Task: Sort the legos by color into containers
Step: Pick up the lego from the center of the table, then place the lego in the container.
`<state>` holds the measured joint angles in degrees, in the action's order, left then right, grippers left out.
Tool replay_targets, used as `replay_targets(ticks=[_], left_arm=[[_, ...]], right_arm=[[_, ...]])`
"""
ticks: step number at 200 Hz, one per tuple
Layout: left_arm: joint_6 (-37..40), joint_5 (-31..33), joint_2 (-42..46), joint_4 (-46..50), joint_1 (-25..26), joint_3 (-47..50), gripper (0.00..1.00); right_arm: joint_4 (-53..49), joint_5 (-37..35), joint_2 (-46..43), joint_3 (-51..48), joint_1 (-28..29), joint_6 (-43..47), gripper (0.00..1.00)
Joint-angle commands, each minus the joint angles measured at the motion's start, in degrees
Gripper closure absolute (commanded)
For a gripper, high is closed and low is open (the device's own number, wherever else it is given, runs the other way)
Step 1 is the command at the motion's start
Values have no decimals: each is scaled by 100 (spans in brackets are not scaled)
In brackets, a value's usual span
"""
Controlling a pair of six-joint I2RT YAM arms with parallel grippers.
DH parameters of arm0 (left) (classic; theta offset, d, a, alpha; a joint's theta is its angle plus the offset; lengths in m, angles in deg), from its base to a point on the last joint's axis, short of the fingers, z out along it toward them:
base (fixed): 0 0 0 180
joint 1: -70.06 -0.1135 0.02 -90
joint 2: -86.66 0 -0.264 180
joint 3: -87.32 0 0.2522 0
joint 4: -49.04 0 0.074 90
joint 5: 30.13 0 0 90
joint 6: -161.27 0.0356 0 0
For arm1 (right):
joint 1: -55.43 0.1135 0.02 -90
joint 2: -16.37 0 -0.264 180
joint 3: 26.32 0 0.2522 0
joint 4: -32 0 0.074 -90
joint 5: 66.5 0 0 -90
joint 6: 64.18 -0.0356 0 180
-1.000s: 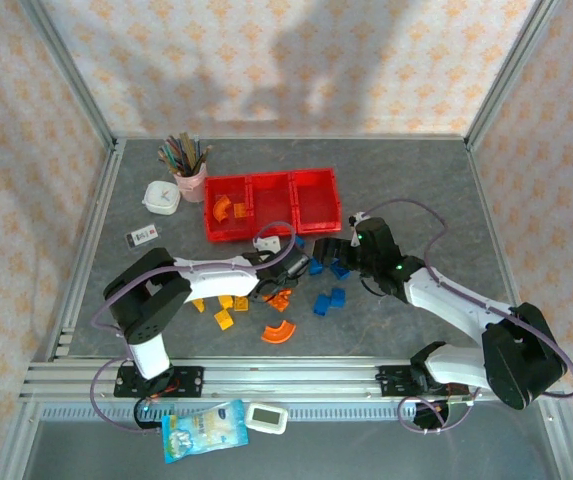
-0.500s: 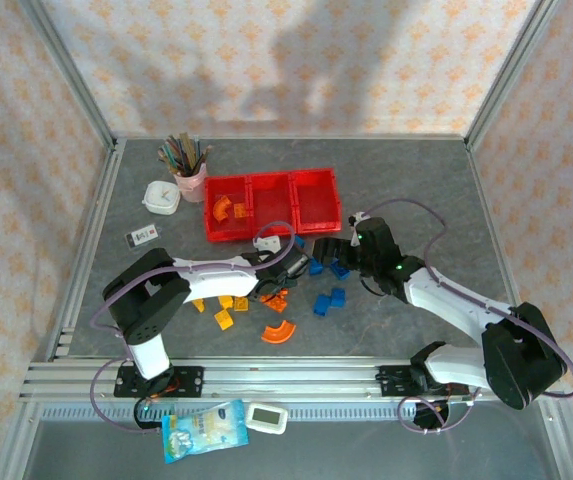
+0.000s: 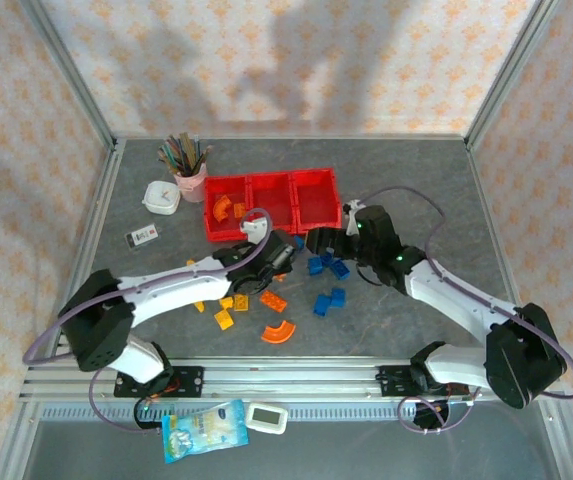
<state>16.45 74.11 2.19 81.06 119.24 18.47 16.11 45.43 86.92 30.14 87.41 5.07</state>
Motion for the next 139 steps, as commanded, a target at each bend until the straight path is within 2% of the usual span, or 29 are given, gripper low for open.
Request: replay_targets(ticks=[1, 53, 100, 139], left_arm=[[529, 667, 348, 565, -253, -161, 71], [1824, 697, 236, 596, -1505, -621, 71], [2725, 343, -854, 179, -2373, -1475, 71], [2948, 385, -1898, 545, -2748, -2512, 71]], right_arm=[[136, 52, 179, 356, 248, -50, 0], [599, -71, 636, 599, 527, -434, 0], [745, -222, 781, 639, 546, -527, 0], [627, -337, 786, 722, 548, -413, 0]])
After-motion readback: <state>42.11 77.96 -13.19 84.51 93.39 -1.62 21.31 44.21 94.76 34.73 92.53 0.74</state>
